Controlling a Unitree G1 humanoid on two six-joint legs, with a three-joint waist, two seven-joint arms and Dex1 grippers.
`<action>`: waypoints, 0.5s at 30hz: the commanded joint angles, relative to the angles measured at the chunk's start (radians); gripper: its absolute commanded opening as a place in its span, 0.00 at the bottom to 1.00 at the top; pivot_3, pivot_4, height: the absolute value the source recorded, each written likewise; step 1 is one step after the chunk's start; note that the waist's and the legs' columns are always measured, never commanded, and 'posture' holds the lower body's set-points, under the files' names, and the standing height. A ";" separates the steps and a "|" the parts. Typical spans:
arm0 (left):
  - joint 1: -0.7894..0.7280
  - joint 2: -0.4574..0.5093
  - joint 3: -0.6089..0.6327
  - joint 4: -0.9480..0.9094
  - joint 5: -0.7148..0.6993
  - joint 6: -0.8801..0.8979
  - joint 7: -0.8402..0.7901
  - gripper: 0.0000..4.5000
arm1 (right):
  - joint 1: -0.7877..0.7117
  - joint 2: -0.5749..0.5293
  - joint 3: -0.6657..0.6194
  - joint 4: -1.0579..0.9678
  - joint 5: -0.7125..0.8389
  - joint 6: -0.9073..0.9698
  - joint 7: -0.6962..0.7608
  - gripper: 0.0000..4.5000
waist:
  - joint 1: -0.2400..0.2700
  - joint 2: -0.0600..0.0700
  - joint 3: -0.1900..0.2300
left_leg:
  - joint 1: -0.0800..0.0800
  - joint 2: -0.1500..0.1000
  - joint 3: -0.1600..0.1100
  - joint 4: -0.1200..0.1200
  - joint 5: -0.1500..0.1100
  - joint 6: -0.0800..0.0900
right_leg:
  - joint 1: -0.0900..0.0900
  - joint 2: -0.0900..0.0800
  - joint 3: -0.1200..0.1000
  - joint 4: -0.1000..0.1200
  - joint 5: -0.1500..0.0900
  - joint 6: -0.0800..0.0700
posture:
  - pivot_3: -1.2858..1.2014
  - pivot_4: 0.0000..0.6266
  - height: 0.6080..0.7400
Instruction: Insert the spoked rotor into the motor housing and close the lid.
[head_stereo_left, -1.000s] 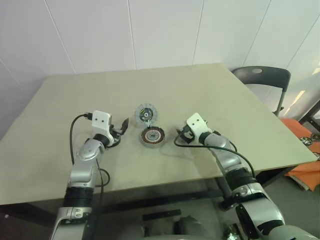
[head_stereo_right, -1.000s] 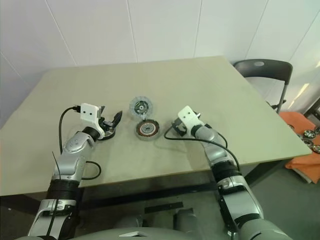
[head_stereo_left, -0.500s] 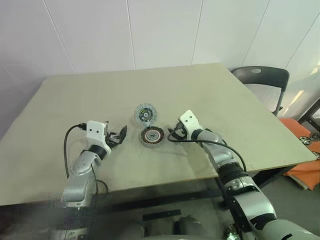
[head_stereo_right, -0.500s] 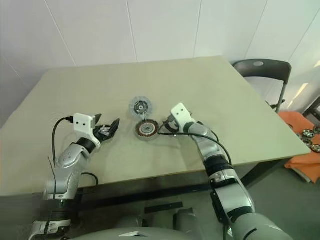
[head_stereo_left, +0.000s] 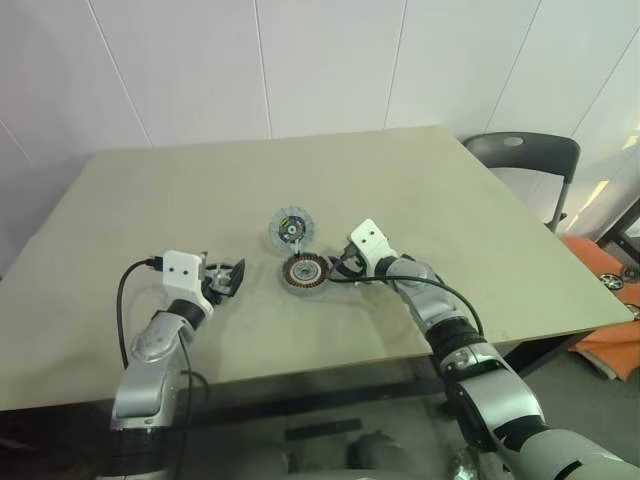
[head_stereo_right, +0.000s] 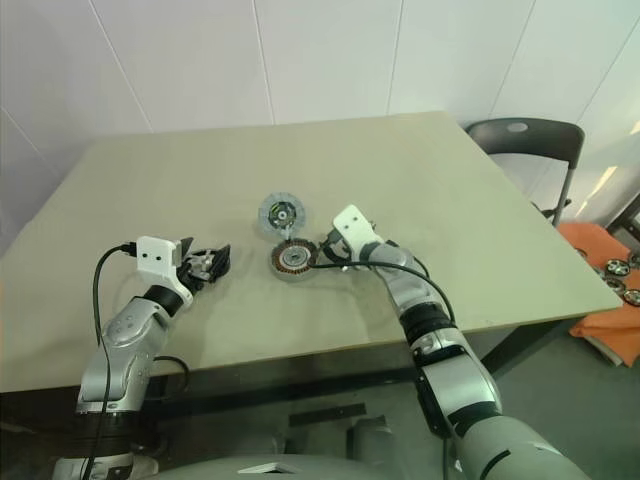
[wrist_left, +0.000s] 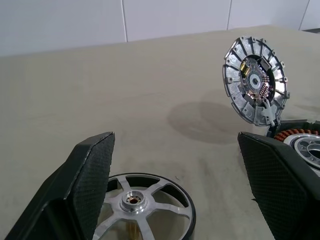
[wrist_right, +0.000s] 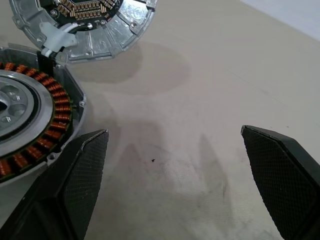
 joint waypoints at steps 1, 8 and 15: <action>-0.019 0.016 0.013 -0.033 -0.006 -0.004 -0.005 0.93 | -0.012 0.001 -0.011 -0.030 0.004 -0.014 -0.010 0.99 | 0.000 0.000 0.000 | 0.000 0.000 0.000 0.000 0.000 0.000 | 0.000 0.000 0.000 0.000 0.000 0.000 | 0.52 0.00 1.00; -0.022 0.019 0.007 -0.029 0.001 -0.002 -0.002 0.93 | 0.015 -0.010 -0.011 -0.056 0.001 -0.007 -0.011 0.99 | 0.000 0.000 0.000 | 0.000 0.000 0.000 0.000 0.000 0.000 | 0.000 0.000 0.000 0.000 0.000 0.000 | 0.52 0.00 1.00; -0.014 0.019 0.004 -0.041 0.005 0.001 0.004 0.93 | 0.015 -0.006 -0.006 -0.055 -0.003 -0.005 -0.012 0.99 | -0.001 0.000 0.000 | 0.000 0.000 0.000 0.000 0.000 0.000 | 0.000 0.000 0.000 0.000 0.000 0.000 | 0.52 0.00 1.00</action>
